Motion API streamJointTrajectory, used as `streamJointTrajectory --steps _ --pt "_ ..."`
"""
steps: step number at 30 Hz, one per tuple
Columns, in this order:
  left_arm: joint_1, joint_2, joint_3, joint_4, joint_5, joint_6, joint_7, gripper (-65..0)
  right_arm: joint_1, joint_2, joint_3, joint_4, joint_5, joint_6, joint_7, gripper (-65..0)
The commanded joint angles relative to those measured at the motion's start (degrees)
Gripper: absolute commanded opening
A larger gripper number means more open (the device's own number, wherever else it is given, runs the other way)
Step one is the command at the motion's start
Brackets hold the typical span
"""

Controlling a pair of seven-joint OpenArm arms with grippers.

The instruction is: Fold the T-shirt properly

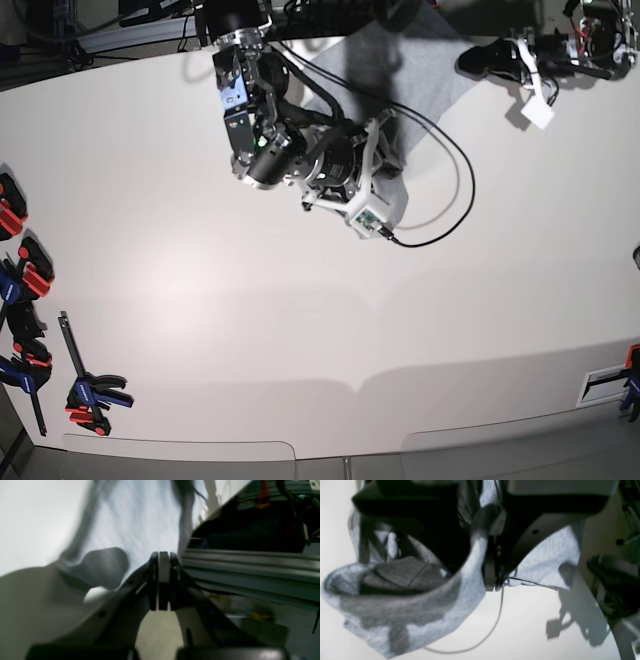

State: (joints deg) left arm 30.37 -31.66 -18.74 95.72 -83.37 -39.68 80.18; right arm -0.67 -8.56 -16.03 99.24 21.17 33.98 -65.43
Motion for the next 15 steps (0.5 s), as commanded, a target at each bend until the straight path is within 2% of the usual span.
streamJointTrajectory --steps 1,3,8,15 --pt "0.3 0.3 -0.3 0.7 -1.6 -0.3 -0.2 -65.0 0.9 -0.4 -0.1 1.1 1.3 -0.2 1.4 -65.0" --pt "0.1 2.9 -0.3 0.7 0.7 -0.3 -0.5 -65.0 0.9 -0.4 -0.1 1.1 1.3 -0.2 1.4 -65.0" --pt "-0.1 7.9 -0.3 0.6 21.7 -0.3 -11.3 -65.0 0.9 -0.4 -0.1 1.1 1.3 -0.2 1.4 -65.0" --pt "-1.0 10.2 0.4 -0.3 36.6 -0.3 -19.5 -65.0 1.0 -0.4 -0.1 1.1 1.3 -0.2 1.5 -65.0"
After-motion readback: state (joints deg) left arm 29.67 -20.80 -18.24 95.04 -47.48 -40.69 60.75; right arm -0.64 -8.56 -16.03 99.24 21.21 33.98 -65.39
